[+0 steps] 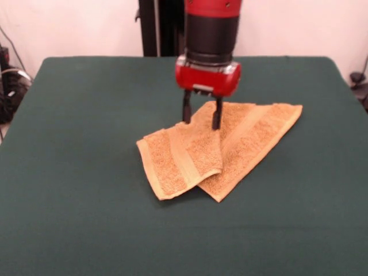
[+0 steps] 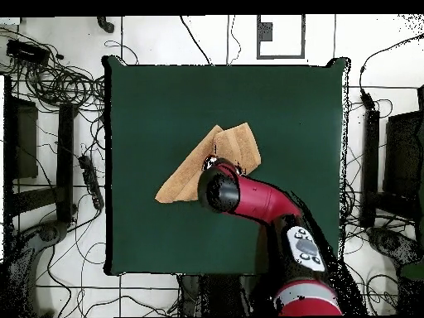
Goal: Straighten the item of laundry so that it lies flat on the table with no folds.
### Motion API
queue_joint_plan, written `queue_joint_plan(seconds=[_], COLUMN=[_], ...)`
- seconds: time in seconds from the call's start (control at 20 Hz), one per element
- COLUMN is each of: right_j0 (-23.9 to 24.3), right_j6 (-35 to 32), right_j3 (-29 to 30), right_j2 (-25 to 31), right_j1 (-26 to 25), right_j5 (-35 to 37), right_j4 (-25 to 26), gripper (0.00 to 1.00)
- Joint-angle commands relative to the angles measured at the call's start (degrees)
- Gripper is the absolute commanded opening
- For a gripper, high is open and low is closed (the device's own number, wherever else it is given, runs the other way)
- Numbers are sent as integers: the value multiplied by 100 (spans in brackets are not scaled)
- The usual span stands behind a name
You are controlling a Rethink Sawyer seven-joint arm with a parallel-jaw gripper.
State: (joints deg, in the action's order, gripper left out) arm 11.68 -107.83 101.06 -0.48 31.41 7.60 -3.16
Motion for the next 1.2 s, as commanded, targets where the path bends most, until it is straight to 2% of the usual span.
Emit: queue_joint_plan(seconds=[0.05, 0.7, 0.9, 1.2], right_j0=[195, 394, 296, 327], right_j6=[346, 291, 365, 451], right_j3=[-752, -1240, -1714, -2057], right_j2=[1122, 1468, 1373, 1442], right_j1=[-424, -499, -669, -903], right_j5=[703, 1030, 1435, 1641], right_j4=[448, 784, 765, 810], gripper=[100, 100, 100, 100])
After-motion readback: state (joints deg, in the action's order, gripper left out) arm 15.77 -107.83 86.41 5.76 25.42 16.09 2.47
